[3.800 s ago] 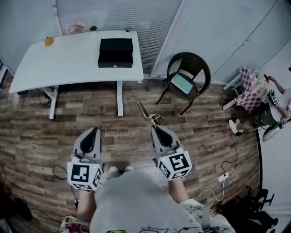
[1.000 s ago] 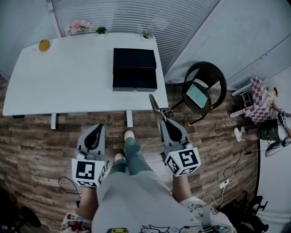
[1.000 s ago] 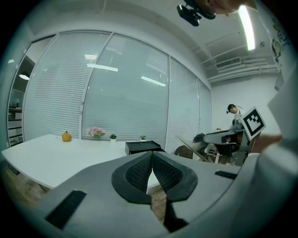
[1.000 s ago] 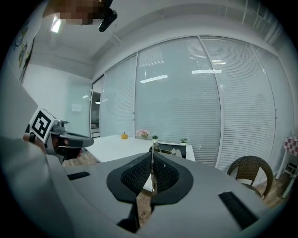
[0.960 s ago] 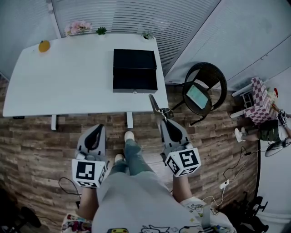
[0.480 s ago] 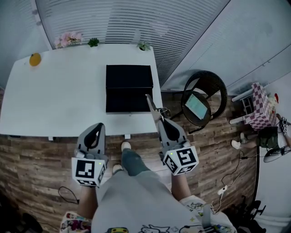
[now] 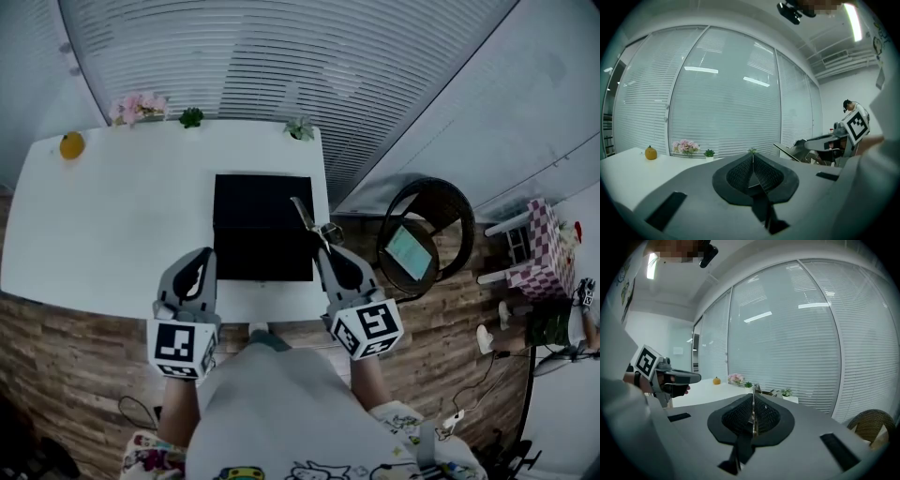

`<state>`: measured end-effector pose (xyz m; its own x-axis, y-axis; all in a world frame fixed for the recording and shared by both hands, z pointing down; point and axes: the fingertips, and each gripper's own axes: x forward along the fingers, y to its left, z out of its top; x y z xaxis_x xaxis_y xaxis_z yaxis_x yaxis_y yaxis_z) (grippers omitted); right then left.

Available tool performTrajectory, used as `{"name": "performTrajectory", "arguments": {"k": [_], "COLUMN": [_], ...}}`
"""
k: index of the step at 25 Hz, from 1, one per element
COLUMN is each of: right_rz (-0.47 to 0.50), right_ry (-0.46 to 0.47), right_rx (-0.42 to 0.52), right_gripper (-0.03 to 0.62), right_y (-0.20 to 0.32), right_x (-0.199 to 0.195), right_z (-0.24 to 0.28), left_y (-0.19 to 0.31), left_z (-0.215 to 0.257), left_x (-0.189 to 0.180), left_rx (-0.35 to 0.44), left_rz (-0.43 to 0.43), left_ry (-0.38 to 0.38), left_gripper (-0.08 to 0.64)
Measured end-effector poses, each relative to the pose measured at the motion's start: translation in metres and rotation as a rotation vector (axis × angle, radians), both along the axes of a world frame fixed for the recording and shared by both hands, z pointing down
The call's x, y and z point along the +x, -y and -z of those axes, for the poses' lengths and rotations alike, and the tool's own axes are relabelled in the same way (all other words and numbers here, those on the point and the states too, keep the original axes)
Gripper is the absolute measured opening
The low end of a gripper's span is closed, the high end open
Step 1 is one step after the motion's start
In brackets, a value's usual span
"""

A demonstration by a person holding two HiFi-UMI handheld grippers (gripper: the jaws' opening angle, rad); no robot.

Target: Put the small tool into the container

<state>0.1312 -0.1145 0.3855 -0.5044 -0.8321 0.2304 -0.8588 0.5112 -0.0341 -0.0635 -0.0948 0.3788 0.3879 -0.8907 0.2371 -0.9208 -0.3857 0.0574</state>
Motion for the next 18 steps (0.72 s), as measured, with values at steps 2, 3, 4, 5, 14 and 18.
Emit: {"name": "performTrajectory", "arguments": {"k": [2, 3, 4, 5, 14, 18], "right_rz": [0.014, 0.021, 0.028, 0.034, 0.06, 0.055], "right_ry": [0.003, 0.005, 0.006, 0.005, -0.007, -0.011], "right_rx": [0.001, 0.001, -0.001, -0.002, -0.015, -0.029], "right_gripper": [0.008, 0.008, 0.008, 0.008, 0.008, 0.008], "right_y": [0.013, 0.019, 0.024, 0.029, 0.054, 0.054], "right_x": [0.0, 0.0, -0.001, -0.001, -0.013, -0.019], "right_z": [-0.001, -0.002, -0.003, -0.004, -0.003, -0.003], "left_y": [0.013, 0.018, 0.022, 0.026, 0.047, 0.052], "left_z": [0.002, 0.002, 0.002, 0.001, -0.002, 0.001], "left_x": [0.0, 0.0, 0.0, -0.001, -0.009, -0.015], "left_rx": [0.024, 0.03, 0.029, 0.027, -0.015, 0.008], "left_rz": [0.013, 0.021, 0.028, 0.034, 0.031, 0.031], "left_ry": [0.003, 0.0, -0.005, -0.006, 0.022, 0.002], "left_gripper": [0.006, 0.006, 0.006, 0.006, 0.006, 0.006]}}
